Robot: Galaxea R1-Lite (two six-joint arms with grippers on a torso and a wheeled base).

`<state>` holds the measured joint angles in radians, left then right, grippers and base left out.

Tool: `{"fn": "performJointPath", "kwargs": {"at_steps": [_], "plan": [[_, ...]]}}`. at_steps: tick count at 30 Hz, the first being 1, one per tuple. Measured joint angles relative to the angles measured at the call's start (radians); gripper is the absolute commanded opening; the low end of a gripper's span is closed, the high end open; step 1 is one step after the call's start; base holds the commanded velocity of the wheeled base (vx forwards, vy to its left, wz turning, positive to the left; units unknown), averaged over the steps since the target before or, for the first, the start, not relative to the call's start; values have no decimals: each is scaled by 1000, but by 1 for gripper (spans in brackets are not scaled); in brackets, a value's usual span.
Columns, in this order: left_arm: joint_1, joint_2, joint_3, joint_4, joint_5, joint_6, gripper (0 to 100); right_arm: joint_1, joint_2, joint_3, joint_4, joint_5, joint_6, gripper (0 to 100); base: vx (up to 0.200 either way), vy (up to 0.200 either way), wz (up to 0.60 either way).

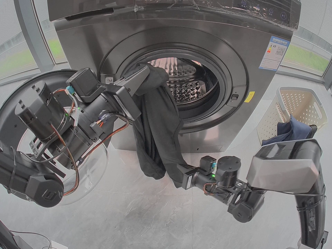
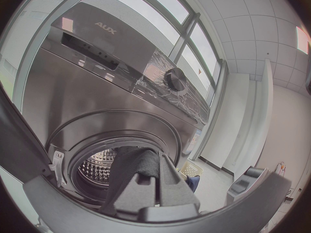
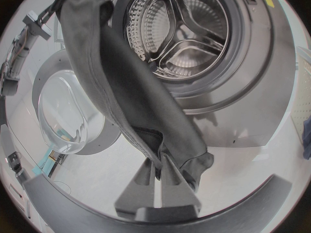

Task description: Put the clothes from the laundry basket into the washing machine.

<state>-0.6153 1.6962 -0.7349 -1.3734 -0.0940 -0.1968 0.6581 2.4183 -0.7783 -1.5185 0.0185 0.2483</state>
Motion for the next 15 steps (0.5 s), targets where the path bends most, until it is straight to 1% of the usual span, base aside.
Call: {"fn": "performJointPath", "kwargs": {"at_steps": [3,8,15], "plan": [[9,-1,7,0,0,-1,0,-32,-82,89,-11,3,-5,0,0,0,0],[21,-14,39,-6,-2,-1,0,-117,-233,210,-17,27,-20,0,0,0,0],[43,-67,116,-26,-13,-3,0,-212,-439,293,-15,65,-32,0,0,0,0]]}}
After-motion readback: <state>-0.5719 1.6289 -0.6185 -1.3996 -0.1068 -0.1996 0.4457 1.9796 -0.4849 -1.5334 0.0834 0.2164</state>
